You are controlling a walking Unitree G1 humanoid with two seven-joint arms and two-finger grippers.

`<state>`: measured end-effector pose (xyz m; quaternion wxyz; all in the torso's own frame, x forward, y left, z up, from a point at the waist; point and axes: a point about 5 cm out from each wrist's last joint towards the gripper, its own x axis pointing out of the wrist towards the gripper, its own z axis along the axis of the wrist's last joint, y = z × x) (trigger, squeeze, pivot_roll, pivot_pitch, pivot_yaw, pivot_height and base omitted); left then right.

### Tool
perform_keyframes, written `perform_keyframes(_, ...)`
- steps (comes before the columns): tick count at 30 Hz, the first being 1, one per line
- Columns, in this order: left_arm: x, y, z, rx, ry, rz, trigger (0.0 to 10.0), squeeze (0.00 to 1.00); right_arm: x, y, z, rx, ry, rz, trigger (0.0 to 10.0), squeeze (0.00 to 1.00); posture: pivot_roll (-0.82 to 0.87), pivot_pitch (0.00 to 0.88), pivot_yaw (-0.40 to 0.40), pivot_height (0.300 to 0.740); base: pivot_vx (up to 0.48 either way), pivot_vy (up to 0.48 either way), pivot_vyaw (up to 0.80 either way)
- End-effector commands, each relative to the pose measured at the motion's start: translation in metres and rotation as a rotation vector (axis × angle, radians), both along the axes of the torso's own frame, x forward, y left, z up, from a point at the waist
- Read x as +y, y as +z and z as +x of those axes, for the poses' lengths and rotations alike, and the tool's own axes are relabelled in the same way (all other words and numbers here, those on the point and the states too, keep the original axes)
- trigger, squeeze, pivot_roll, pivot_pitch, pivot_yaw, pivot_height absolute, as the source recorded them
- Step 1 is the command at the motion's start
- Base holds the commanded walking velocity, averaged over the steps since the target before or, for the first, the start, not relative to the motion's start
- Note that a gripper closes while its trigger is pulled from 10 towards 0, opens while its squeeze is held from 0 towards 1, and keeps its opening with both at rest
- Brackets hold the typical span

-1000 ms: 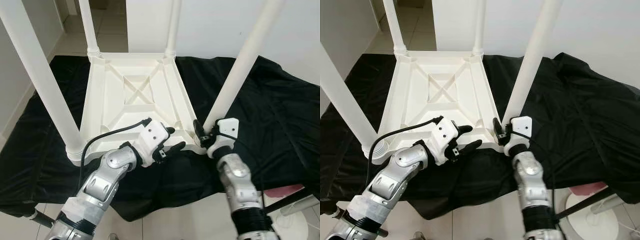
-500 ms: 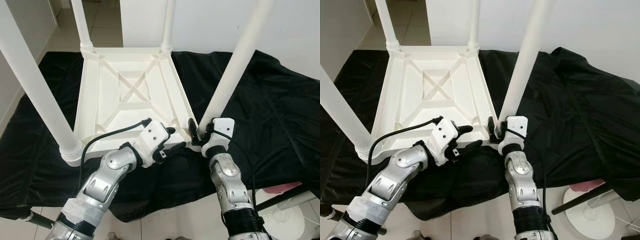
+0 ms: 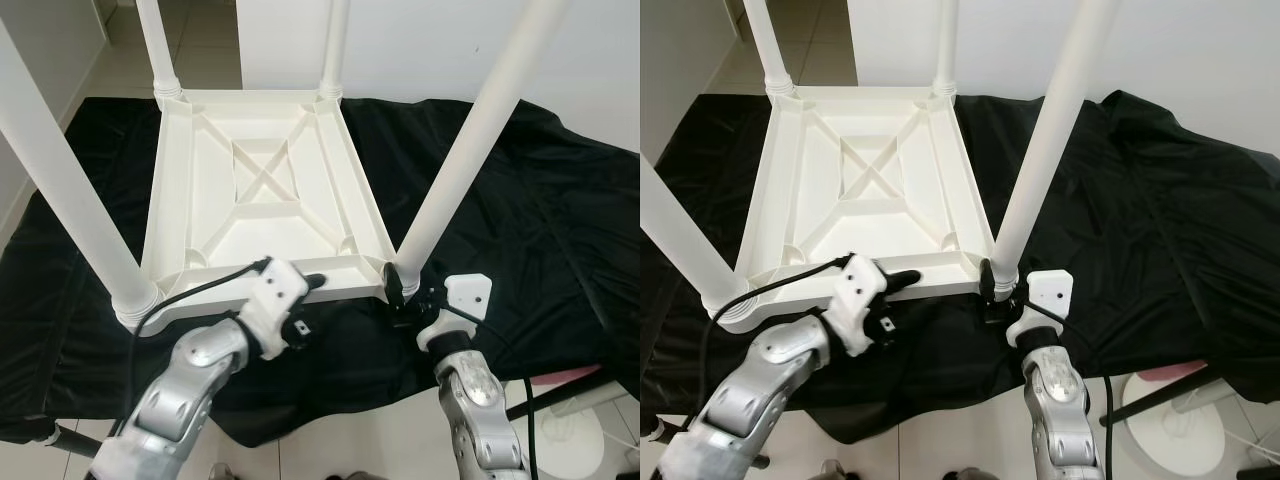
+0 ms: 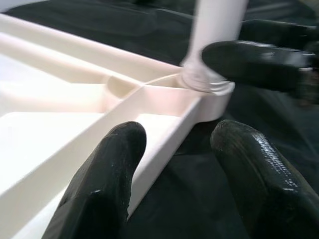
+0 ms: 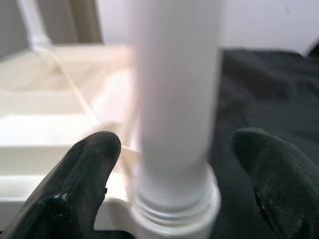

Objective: Building children table

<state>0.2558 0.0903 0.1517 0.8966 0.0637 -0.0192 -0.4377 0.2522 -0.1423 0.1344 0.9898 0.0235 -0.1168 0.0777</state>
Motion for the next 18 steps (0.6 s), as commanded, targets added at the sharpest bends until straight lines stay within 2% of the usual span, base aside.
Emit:
perform_keyframes(1,-0.002,0.0,-0.004,0.017,-0.016,-0.007,10.0,0.0,0.001,0.001,-0.003,-0.012,0.017,0.002,10.0,0.0,-0.03,0.071,-0.084,0.74,0.0,0.0,0.0)
perform_keyframes(3,-0.002,0.0,-0.004,0.017,-0.016,-0.007,10.0,0.0,0.001,0.001,-0.003,-0.012,0.017,0.002,10.0,0.0,-0.03,0.071,-0.084,0.74,0.0,0.0,0.0)
perform_keyframes(4,0.003,0.002,-0.014,0.033,-0.045,0.001,10.0,0.0,0.005,-0.001,-0.01,-0.009,0.074,-0.002,10.0,0.0,-0.02,0.068,-0.083,0.74,0.0,0.0,0.0)
perform_keyframes(5,0.003,0.002,-0.014,0.033,-0.045,0.001,10.0,0.0,0.005,-0.001,-0.01,-0.009,0.074,-0.002,10.0,0.0,-0.02,0.068,-0.083,0.74,0.0,0.0,0.0)
perform_keyframes(8,0.025,-0.002,-0.039,0.094,-0.166,0.15,10.0,0.0,0.016,-0.007,-0.021,0.039,0.301,-0.026,10.0,0.0,-0.01,0.062,-0.084,0.74,0.0,0.0,0.0)
perform_keyframes(11,0.033,-0.005,-0.041,0.117,-0.171,0.189,10.0,0.0,0.019,-0.008,-0.023,0.059,0.353,-0.021,10.0,0.0,0.0,0.059,-0.084,0.74,0.0,0.0,0.0)
perform_keyframes(14,0.051,-0.009,-0.049,0.162,-0.179,0.27,10.0,0.0,0.025,-0.012,-0.028,0.092,0.458,-0.034,10.0,0.0,0.01,0.056,-0.079,0.74,0.0,0.0,0.0)
perform_keyframes(15,0.051,-0.009,-0.049,0.162,-0.179,0.27,10.0,0.0,0.025,-0.012,-0.028,0.092,0.458,-0.034,10.0,0.0,0.01,0.056,-0.079,0.74,0.0,0.0,0.0)
perform_keyframes(17,0.069,-0.009,-0.052,0.201,-0.161,0.312,10.0,0.0,0.03,-0.013,-0.029,0.098,0.504,-0.04,10.0,0.0,0.02,0.053,-0.077,0.74,0.0,0.0,0.0)
perform_keyframes(18,0.069,-0.009,-0.052,0.201,-0.161,0.312,10.0,0.0,0.03,-0.013,-0.029,0.098,0.504,-0.04,10.0,0.0,0.02,0.053,-0.077,0.74,0.0,0.0,0.0)
